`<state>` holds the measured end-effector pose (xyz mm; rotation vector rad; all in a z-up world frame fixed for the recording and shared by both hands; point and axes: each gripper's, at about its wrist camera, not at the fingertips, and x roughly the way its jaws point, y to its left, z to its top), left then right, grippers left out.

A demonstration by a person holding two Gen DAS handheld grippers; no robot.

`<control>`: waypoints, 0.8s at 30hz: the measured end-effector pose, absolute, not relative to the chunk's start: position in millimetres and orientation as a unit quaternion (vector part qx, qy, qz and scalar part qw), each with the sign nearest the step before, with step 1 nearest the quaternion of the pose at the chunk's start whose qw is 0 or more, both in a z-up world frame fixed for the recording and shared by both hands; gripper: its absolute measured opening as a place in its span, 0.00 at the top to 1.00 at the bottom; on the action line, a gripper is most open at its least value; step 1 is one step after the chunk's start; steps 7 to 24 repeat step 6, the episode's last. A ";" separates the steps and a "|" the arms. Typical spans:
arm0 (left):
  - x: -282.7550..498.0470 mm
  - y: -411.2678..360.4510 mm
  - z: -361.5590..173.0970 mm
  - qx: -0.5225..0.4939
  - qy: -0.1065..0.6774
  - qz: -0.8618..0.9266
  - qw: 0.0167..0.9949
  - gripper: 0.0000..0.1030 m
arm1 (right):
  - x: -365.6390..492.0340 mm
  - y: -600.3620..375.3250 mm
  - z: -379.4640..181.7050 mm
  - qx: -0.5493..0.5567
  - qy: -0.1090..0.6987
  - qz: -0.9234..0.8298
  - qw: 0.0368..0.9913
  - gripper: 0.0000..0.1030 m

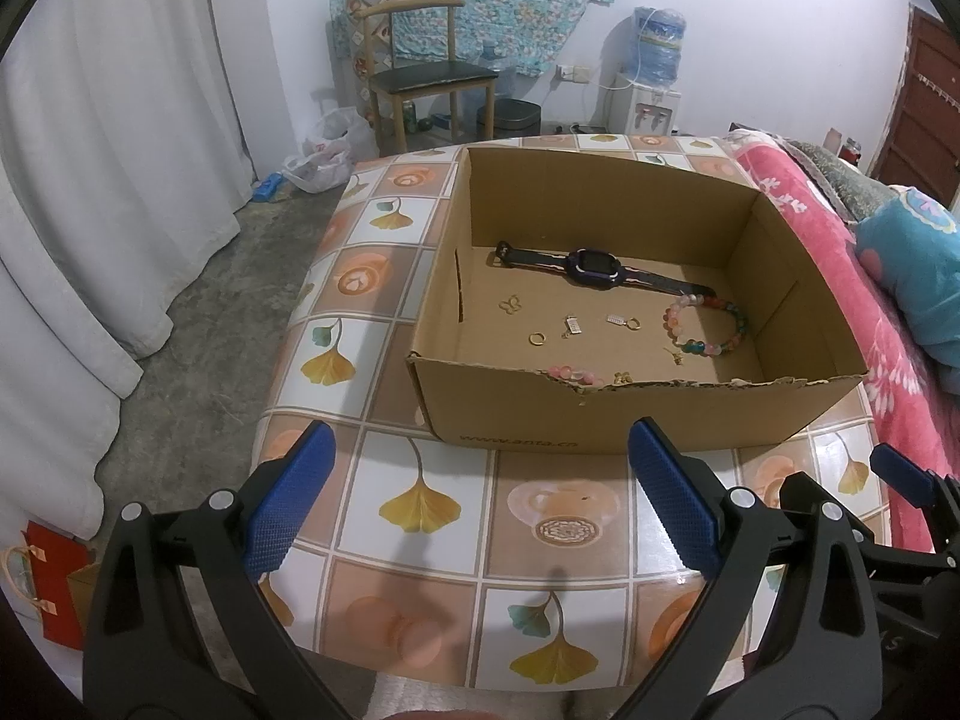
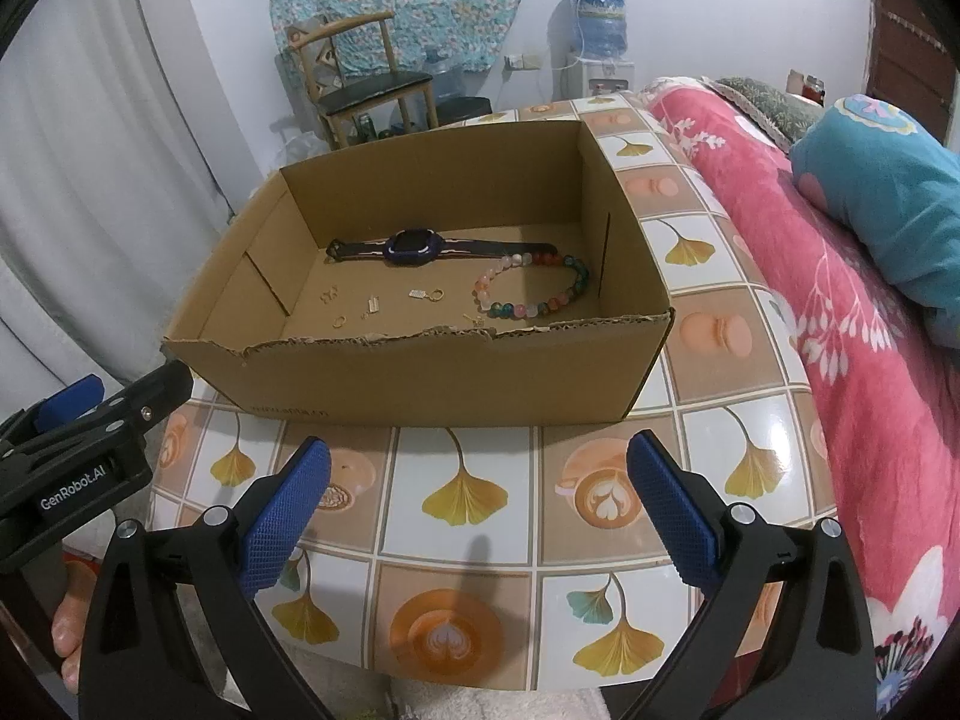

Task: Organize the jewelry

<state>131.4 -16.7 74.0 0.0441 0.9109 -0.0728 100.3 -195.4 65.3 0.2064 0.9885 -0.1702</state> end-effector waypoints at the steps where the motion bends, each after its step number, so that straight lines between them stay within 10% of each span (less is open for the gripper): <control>1: 131.3 -17.3 74.1 0.021 0.440 -0.035 0.897 0.08 | 100.1 -195.4 65.3 0.099 0.473 -0.082 0.872 0.07; 24: 131.3 -17.0 74.2 0.021 0.440 -0.035 0.897 0.08 | 100.8 -196.2 64.3 0.100 0.474 -0.081 0.871 0.07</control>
